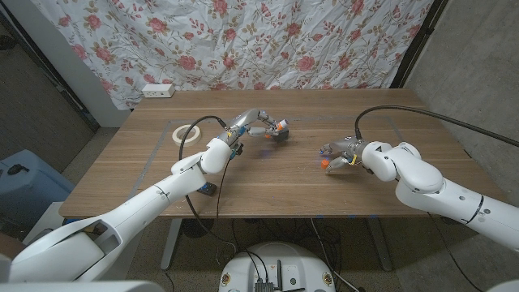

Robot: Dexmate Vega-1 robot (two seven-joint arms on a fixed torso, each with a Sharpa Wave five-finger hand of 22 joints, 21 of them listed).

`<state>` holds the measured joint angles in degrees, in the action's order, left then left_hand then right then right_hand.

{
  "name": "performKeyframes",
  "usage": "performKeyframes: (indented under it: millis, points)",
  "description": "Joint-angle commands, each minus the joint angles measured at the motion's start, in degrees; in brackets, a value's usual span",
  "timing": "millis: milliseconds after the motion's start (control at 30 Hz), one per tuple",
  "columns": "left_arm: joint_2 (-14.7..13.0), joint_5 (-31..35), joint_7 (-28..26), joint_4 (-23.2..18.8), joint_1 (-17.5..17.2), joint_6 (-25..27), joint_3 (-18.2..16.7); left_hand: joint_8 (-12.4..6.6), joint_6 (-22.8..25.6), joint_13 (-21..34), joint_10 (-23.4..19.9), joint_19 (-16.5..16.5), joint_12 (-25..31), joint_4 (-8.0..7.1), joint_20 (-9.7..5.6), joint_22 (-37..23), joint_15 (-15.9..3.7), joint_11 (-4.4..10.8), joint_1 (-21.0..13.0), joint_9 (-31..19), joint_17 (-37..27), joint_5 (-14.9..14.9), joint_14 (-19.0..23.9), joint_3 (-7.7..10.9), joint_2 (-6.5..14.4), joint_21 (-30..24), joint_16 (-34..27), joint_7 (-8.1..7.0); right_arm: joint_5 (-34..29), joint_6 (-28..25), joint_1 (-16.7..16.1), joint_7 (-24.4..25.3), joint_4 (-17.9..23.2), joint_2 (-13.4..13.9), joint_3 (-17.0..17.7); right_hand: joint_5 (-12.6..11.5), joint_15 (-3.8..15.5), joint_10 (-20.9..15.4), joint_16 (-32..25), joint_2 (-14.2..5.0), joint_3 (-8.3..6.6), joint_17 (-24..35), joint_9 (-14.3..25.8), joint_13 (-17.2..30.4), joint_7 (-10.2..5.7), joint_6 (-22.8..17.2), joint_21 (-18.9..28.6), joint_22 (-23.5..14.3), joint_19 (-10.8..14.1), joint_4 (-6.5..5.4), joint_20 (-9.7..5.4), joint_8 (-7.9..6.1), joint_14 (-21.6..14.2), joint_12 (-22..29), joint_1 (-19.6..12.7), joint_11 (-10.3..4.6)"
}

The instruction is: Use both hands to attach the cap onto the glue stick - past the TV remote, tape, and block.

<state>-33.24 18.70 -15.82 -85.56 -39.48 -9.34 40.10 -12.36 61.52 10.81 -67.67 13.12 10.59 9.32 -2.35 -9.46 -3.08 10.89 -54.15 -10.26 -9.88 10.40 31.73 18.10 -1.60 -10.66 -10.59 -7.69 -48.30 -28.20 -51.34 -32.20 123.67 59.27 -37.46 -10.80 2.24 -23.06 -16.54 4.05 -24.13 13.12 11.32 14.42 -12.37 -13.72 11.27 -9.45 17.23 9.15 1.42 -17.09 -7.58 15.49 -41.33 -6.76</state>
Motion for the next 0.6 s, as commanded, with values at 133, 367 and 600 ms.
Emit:
performKeyframes:
  millis: [133,367,600]
  points:
    - [-0.06,-0.22,0.75,0.36,0.25,-0.14,0.16,-0.06,4.63,0.12,-1.83,-0.42,0.39,-0.32,-1.44,-0.20,-8.06,1.83,0.08,-0.59,-0.04,0.29,-0.14,0.13,2.74,-0.02,-0.19,-0.13,-2.50,0.04,-1.07,3.75,-1.53,-1.51,-0.15,-0.87,1.44,-4.64,-1.40,-0.04,0.73,-0.16,0.34,-0.41,-0.13,-4.10,0.38,-0.19,2.31,0.14,-0.48,-1.55,-3.39,0.77,-1.33,-1.90]
    - [0.03,-0.48,1.17,1.01,0.73,-0.80,0.27,0.02,4.54,0.12,-1.78,-0.40,0.38,-0.37,-1.40,-0.20,-8.02,1.82,0.22,-0.61,-0.04,0.28,-0.14,0.08,2.84,-0.04,-0.19,-0.04,-3.67,0.30,-1.77,5.71,-2.12,-1.66,-0.13,-1.68,3.15,-8.98,-2.27,0.76,1.18,-0.58,0.27,-1.19,-0.25,-8.33,0.14,-0.18,3.69,0.59,-0.99,-2.85,-6.32,0.83,-3.61,-4.67]
    - [-0.20,-0.62,1.66,1.02,0.87,-0.76,0.20,0.06,4.54,0.13,-1.75,-0.37,0.38,-0.37,-1.36,-0.20,-8.07,1.81,0.26,-0.62,-0.03,0.29,-0.14,0.08,2.98,-0.06,-0.19,-0.08,-5.41,0.41,-2.84,8.34,-2.73,-2.00,-0.25,-2.56,4.17,-12.23,-3.00,1.47,1.73,-0.68,0.26,-1.76,-0.22,-11.42,0.01,-0.19,4.63,0.49,-1.39,-3.74,-8.55,0.65,-5.30,-5.49]
